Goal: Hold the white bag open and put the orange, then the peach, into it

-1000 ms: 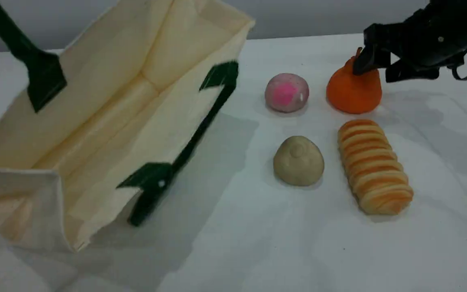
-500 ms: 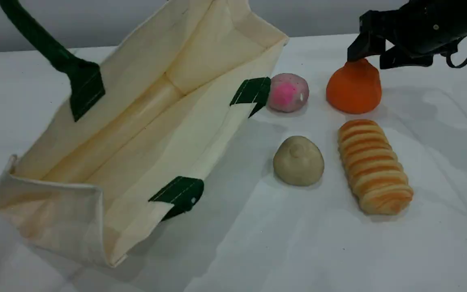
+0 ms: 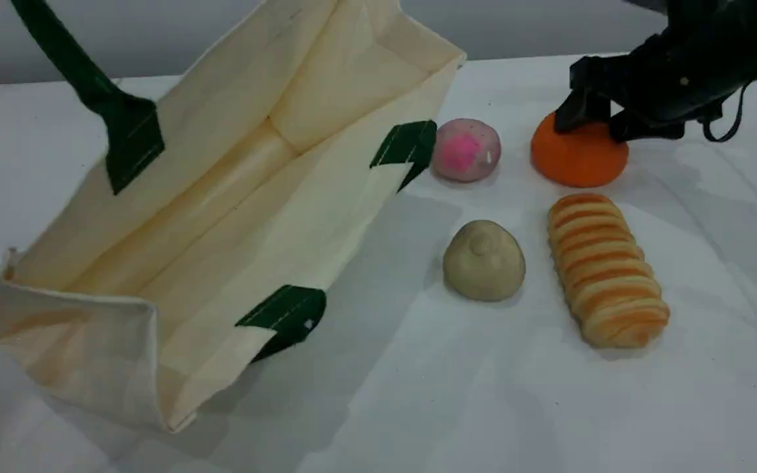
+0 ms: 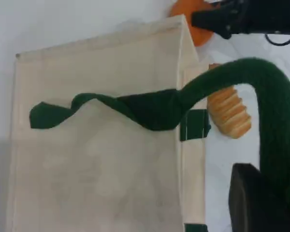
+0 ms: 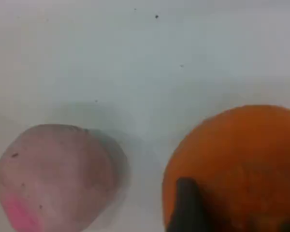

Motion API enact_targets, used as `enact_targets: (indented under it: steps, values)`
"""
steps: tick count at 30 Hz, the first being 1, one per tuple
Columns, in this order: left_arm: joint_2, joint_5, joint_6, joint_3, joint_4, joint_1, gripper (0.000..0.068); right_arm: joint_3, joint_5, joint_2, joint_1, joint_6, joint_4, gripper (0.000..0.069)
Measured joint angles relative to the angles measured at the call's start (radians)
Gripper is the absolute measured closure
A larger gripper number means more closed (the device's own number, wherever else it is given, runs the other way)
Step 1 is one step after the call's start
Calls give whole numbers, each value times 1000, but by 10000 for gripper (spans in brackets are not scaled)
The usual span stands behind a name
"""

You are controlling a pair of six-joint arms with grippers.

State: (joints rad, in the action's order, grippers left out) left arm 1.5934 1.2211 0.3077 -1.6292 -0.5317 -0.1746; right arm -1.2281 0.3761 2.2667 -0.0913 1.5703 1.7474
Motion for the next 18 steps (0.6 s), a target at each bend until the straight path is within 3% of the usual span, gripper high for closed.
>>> enact_targets:
  steps: [4,9,10,18]
  values:
    - [0,0,0,0,2,0,615,-6,10,8,0,0,-1,279]
    - [0,0,0,0,5,0,615,-6,37,8,0,0,-1,591]
    - [0,0,0,0,5,0,615,-6,49,8,0,-1,-1,627]
    - [0,0,-1,0,8,0,615,-3,73,-84,9,-2,-55,653]
